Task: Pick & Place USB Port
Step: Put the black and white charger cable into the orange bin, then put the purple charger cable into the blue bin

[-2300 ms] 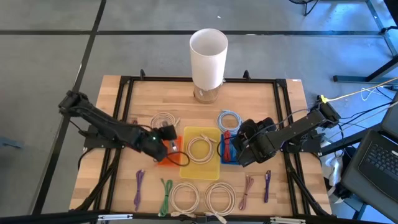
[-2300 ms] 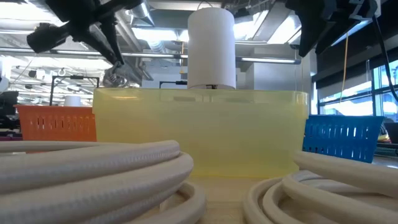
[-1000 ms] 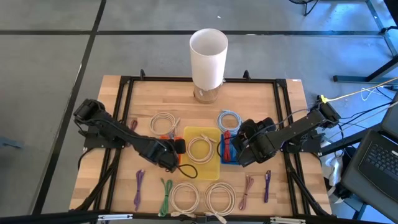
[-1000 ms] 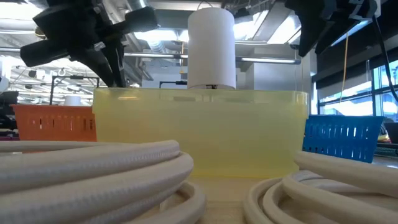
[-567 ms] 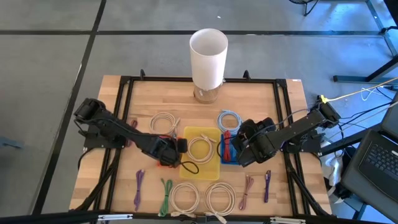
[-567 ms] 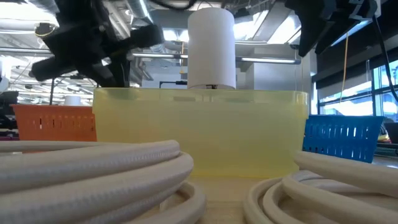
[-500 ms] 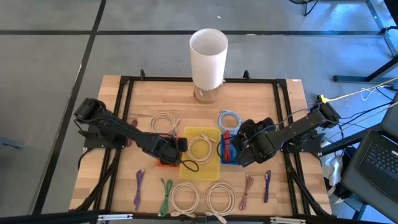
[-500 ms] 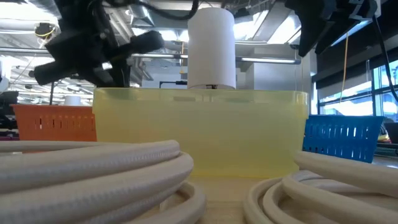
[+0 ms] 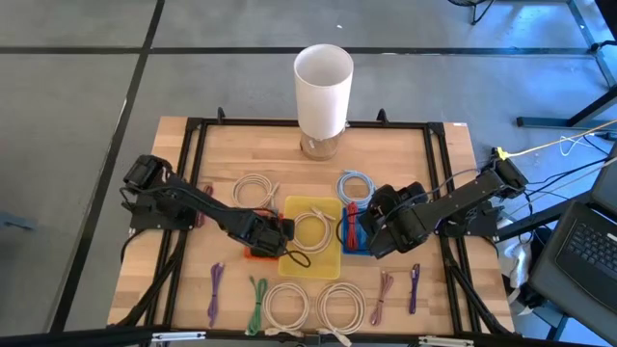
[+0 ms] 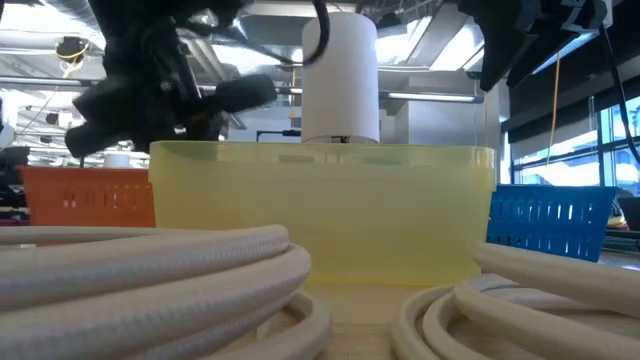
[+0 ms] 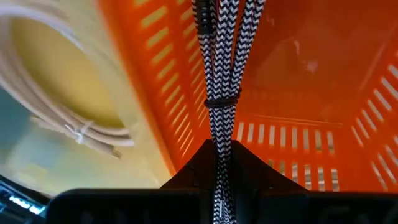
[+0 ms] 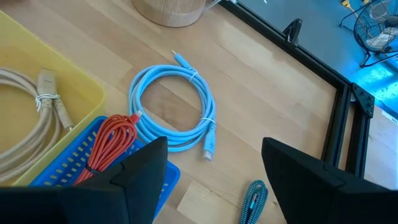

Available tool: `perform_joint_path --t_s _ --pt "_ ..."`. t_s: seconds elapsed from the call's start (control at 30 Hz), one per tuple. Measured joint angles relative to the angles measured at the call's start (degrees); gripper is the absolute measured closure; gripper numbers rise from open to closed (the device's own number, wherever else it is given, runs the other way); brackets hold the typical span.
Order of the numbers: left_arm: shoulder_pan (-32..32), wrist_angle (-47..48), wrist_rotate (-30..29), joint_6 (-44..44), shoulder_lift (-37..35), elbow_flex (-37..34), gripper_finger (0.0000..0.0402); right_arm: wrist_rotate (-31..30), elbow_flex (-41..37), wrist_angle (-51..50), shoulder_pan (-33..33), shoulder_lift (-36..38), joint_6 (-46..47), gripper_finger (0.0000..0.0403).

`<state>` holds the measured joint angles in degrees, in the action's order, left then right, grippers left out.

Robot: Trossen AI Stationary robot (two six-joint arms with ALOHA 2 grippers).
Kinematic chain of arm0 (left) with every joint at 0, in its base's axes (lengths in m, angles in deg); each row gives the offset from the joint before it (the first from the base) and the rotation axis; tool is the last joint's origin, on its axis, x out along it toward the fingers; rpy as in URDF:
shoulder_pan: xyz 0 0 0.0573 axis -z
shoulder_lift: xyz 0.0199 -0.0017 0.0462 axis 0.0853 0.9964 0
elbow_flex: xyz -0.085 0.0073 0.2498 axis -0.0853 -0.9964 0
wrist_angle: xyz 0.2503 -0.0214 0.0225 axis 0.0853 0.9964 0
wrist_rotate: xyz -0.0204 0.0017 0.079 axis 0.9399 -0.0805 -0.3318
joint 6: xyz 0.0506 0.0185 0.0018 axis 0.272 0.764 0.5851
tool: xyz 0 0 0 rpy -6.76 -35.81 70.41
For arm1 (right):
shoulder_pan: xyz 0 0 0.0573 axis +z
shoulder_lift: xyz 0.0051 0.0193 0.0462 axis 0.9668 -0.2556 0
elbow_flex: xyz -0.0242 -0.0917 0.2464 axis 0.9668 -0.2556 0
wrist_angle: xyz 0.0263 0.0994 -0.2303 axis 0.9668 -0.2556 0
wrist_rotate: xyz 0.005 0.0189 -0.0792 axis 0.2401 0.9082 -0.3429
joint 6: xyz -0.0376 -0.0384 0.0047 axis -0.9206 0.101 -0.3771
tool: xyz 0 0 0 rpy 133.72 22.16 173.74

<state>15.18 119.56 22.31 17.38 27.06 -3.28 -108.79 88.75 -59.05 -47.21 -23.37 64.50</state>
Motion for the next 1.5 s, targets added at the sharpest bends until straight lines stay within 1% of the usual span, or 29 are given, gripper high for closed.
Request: perform_joint_path --t_s 0.13,0.23,0.33,0.5,0.67,0.8,1.0,1.1,1.2,1.27,1.33,1.43,1.5 --pt "0.0 0.1 -1.9 0.2 0.6 0.1 0.0385 0.0 0.0 0.0 0.0 0.0 0.0 0.0140" --pt "-0.1 0.2 -2.2 -1.6 0.3 0.1 0.0379 0.0 0.0 0.0 0.0 0.0 0.0 0.0140" --pt "-0.1 -0.5 -1.8 -3.8 0.2 0.1 0.0345 0.0 0.0 0.0 0.0 0.0 0.0 0.0140" --pt "0.1 -1.7 0.6 -7.8 0.1 0.1 0.0281 0.0 0.0 -0.1 0.0 0.0 -0.1 0.0140" --pt "0.5 0.8 0.6 -14.1 -1.3 2.6 0.0240 0.0 0.0 -0.2 0.0 0.0 -0.1 0.0140" --pt "0.5 3.1 1.5 -23.7 -6.1 4.5 0.0228 0.0 0.0 -0.2 0.0 0.0 -0.1 0.0140" --pt "-0.2 7.6 2.4 -38.8 -18.3 4.9 0.0233 0.0 0.0 -0.2 0.0 0.0 0.1 0.0140" --pt "-1.3 10.1 2.8 -52.4 -25.0 4.9 0.0238 0.2 0.0 -0.1 0.0 0.0 0.5 0.0140" --pt "-3.2 11.9 5.1 -70.3 -30.5 4.5 0.0243 3.1 0.0 -0.2 0.0 0.0 1.2 0.0140" --pt "-4.4 12.6 5.8 -78.6 -34.2 2.9 0.0246 5.7 0.0 -0.5 0.0 0.0 1.6 0.0140" --pt "-5.1 12.4 5.0 -83.5 -37.8 -0.2 0.0249 7.7 0.0 -0.6 0.0 0.0 1.6 0.0140" --pt "-5.4 12.2 1.7 -90.1 -42.8 -6.1 0.0254 9.4 -0.7 -0.6 0.6 0.0 1.6 0.0140" --pt "-5.6 12.3 -0.8 -96.6 -46.0 -10.2 0.0257 10.1 -1.9 -0.4 1.4 0.0 2.0 0.0140"
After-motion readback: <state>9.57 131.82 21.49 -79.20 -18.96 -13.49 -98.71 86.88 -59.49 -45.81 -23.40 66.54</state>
